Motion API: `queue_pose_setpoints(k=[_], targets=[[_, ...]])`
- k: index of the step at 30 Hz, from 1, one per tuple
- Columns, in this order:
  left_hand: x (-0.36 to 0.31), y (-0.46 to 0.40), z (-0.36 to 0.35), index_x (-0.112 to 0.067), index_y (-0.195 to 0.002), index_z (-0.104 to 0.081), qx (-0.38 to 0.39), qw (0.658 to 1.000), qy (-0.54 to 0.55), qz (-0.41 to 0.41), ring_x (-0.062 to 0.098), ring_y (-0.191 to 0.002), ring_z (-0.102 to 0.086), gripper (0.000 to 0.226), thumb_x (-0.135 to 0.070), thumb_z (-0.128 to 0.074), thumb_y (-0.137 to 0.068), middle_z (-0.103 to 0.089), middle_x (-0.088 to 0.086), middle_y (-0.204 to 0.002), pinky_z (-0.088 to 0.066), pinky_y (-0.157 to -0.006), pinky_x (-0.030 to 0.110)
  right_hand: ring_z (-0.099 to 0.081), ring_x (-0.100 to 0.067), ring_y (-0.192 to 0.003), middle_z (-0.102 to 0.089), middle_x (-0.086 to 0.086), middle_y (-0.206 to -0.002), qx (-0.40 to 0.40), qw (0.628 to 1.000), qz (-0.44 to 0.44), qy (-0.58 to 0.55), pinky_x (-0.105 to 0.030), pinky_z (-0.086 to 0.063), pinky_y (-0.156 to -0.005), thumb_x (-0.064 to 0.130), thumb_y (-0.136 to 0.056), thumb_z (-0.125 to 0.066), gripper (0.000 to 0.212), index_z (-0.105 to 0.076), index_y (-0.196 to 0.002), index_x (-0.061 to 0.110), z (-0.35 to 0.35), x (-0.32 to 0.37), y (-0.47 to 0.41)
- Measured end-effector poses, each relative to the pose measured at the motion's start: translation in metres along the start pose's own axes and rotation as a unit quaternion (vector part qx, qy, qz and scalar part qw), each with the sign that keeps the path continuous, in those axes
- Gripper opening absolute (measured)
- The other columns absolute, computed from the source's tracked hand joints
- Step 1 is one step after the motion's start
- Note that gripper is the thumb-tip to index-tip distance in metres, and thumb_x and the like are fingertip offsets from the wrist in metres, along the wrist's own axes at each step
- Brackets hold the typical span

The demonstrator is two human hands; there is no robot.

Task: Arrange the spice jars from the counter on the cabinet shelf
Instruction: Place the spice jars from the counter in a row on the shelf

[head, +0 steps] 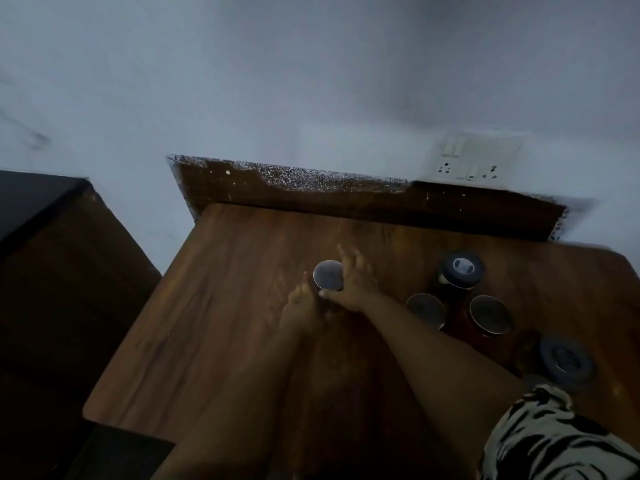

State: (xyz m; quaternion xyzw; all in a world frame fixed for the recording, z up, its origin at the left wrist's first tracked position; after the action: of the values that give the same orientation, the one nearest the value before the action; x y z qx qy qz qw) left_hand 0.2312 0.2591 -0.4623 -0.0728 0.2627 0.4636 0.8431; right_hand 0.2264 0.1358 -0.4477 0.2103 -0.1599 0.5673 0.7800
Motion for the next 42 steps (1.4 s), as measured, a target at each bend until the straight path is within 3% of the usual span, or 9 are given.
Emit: queue_pose_setpoints(k=[7,14,17,21,25,29,35,39,42], targets=[[0.015,-0.021,0.012,-0.007,-0.154,-0.012,0.002,0.995,0.092,0.049,0.025,-0.145,-0.026,0.098,-0.038,-0.073,-0.083,-0.024,0.011,-0.158,-0.026,-0.111,0.028,-0.034,-0.030,-0.139,-0.030,-0.011,-0.151,0.058,0.997,0.009,-0.054,-0.040,-0.037,-0.111,0.032,-0.073,-0.082,0.092,-0.032,-0.150,0.022,-0.020,0.002,-0.029],[-0.032,-0.045,0.071,-0.024,-0.139,-0.035,-0.064,0.927,0.368,-0.039,0.001,-0.104,-0.060,0.082,-0.015,-0.083,-0.073,-0.055,-0.009,-0.124,-0.053,-0.079,0.016,-0.060,-0.009,-0.087,-0.061,0.006,-0.101,-0.126,0.956,-0.099,-0.247,-0.027,-0.049,-0.071,0.095,-0.049,-0.055,0.079,-0.061,-0.099,0.033,0.109,0.011,-0.037],[-0.067,-0.058,0.102,-0.024,-0.133,-0.042,-0.090,0.891,0.440,-0.063,0.007,-0.098,-0.066,0.073,-0.025,-0.082,-0.071,-0.062,-0.005,-0.117,-0.054,-0.071,0.019,-0.068,-0.014,-0.080,-0.070,0.002,-0.092,-0.137,0.888,-0.103,-0.427,-0.034,-0.054,-0.070,0.100,-0.056,-0.033,0.084,-0.063,-0.090,0.030,0.153,0.018,-0.034],[-0.104,-0.072,0.123,-0.023,-0.112,-0.039,-0.038,0.791,0.609,-0.038,0.025,-0.103,-0.066,0.064,-0.041,-0.076,-0.064,-0.055,0.012,-0.120,-0.059,-0.076,0.040,-0.068,-0.022,-0.099,-0.070,-0.005,-0.112,-0.018,0.739,-0.036,-0.672,-0.039,-0.057,-0.072,0.081,-0.076,-0.046,0.080,-0.062,-0.120,0.016,0.172,0.037,-0.026],[-0.143,-0.061,0.168,-0.016,-0.115,-0.032,-0.134,0.887,0.419,-0.137,0.025,-0.108,-0.061,0.072,-0.042,-0.075,-0.063,-0.052,0.012,-0.121,-0.055,-0.088,0.043,-0.065,-0.031,-0.111,-0.066,-0.014,-0.124,0.004,0.757,0.044,-0.651,-0.049,-0.050,-0.099,0.054,-0.079,-0.066,0.066,-0.059,-0.131,0.014,0.190,0.056,-0.009],[-0.171,-0.051,0.180,-0.014,-0.131,-0.031,-0.177,0.919,0.303,-0.181,0.018,-0.108,-0.057,0.085,-0.038,-0.080,-0.065,-0.049,0.007,-0.124,-0.054,-0.086,0.035,-0.067,-0.034,-0.107,-0.068,-0.017,-0.118,-0.114,0.792,0.012,-0.600,-0.047,-0.058,-0.081,0.029,-0.077,-0.081,0.056,-0.060,-0.125,0.011,0.217,0.040,0.004],[-0.190,-0.047,0.166,-0.027,-0.132,-0.042,-0.028,0.829,0.538,-0.149,0.026,-0.100,-0.069,0.056,-0.022,-0.068,-0.083,-0.071,0.007,-0.104,-0.054,-0.090,0.041,-0.069,-0.027,-0.084,-0.067,-0.010,-0.093,-0.142,0.756,-0.077,-0.635,-0.031,-0.056,-0.059,0.040,-0.066,-0.084,0.066,-0.060,-0.116,0.006,0.243,0.024,0.026],[-0.221,-0.040,0.149,-0.033,-0.145,-0.034,0.097,0.749,0.640,-0.144,0.026,-0.111,-0.061,0.061,-0.023,-0.057,-0.089,-0.066,0.009,-0.120,-0.046,-0.100,0.048,-0.062,-0.024,-0.090,-0.059,-0.010,-0.109,-0.219,0.792,-0.131,-0.555,-0.033,-0.052,-0.063,0.057,-0.058,-0.072,0.088,-0.034,-0.126,0.018,0.263,0.008,0.044],[-0.237,-0.033,0.160,-0.035,-0.147,-0.033,0.072,0.771,0.615,-0.144,0.028,-0.113,-0.063,0.059,-0.025,-0.059,-0.095,-0.063,0.013,-0.126,-0.054,-0.093,0.043,-0.062,-0.026,-0.097,-0.059,-0.009,-0.114,-0.221,0.808,-0.126,-0.531,-0.040,-0.056,-0.080,0.064,-0.060,-0.069,0.083,-0.032,-0.121,0.020,0.275,0.006,0.057]])
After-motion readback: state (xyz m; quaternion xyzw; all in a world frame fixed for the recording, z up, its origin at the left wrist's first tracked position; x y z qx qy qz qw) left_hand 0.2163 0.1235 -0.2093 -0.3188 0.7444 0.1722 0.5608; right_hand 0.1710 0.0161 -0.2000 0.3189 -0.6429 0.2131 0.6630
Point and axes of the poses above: each hand's wrist, its own y-axis away from the middle knuckle, its own z-axis out of the back of the hand, x = y × z, the point moved 10 cm from there along -y, towards the middle knuckle
